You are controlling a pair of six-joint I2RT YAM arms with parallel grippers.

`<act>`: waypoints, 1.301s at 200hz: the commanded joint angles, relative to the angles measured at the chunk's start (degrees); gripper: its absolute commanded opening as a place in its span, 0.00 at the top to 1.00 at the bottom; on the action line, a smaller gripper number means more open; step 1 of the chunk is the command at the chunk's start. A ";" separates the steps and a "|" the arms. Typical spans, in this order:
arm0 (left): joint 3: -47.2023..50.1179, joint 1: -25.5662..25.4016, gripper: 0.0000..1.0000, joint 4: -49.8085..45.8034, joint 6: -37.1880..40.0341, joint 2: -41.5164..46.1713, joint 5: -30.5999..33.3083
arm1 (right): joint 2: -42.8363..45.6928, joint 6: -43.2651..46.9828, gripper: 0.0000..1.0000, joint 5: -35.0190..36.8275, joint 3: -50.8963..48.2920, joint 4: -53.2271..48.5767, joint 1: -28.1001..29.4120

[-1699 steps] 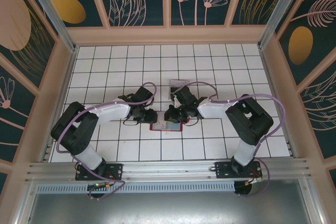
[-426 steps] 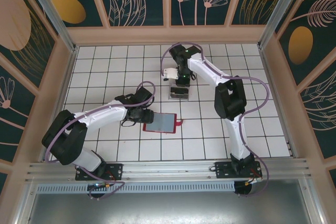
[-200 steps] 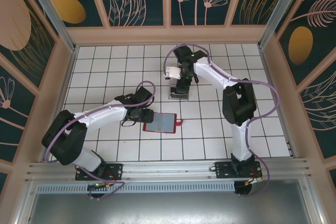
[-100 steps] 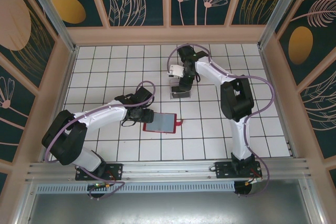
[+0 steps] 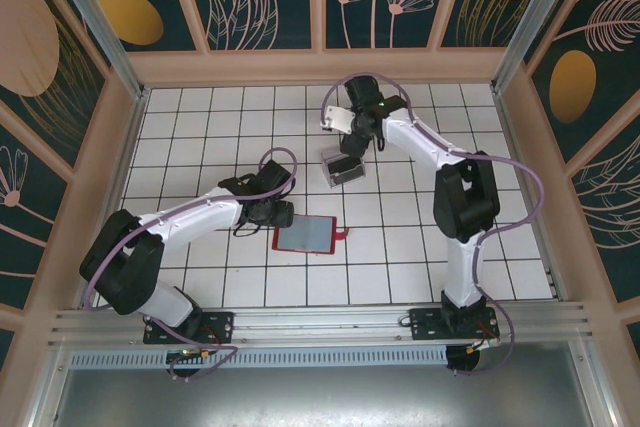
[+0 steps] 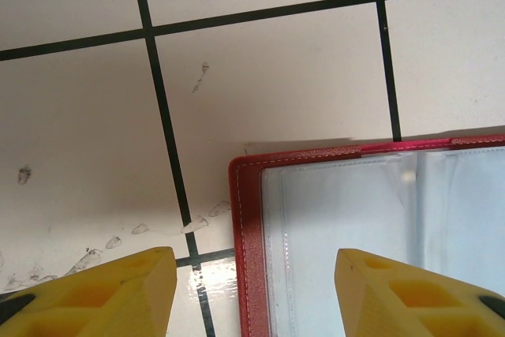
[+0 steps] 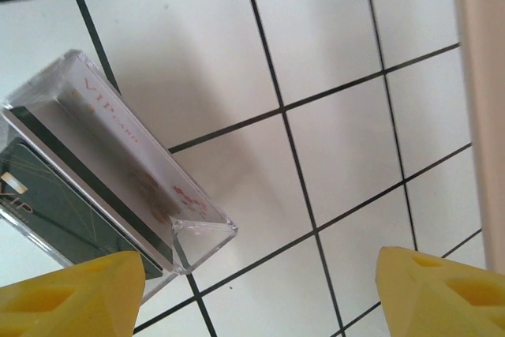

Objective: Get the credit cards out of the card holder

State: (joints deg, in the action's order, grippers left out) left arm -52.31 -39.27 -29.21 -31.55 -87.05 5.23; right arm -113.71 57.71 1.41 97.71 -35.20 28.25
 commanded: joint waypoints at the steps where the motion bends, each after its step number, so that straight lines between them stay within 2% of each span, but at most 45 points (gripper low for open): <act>1: -1.56 0.60 0.43 -1.10 1.13 -0.66 1.27 | 2.79 -1.73 0.22 -3.60 -1.85 1.55 -0.78; 32: -2.44 0.63 0.43 -1.19 1.15 -0.89 1.09 | 1.97 -0.93 0.22 -8.26 -2.17 -1.24 -0.71; 88: -1.48 0.77 0.43 -0.91 0.78 -0.32 0.92 | -2.57 -1.17 0.22 -9.65 -0.73 -1.89 -0.86; 214: -0.24 0.81 0.42 -1.01 0.42 0.15 1.36 | -8.49 -2.59 0.22 -9.26 6.28 -0.23 -0.97; 260: 0.18 0.86 0.42 -0.36 -0.07 0.59 2.09 | -8.41 -5.73 0.22 -7.22 7.00 4.96 -0.94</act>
State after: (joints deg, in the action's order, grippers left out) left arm -53.04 -38.89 -29.19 -31.33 -87.26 5.52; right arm -121.78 55.07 -6.94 103.13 -34.09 27.73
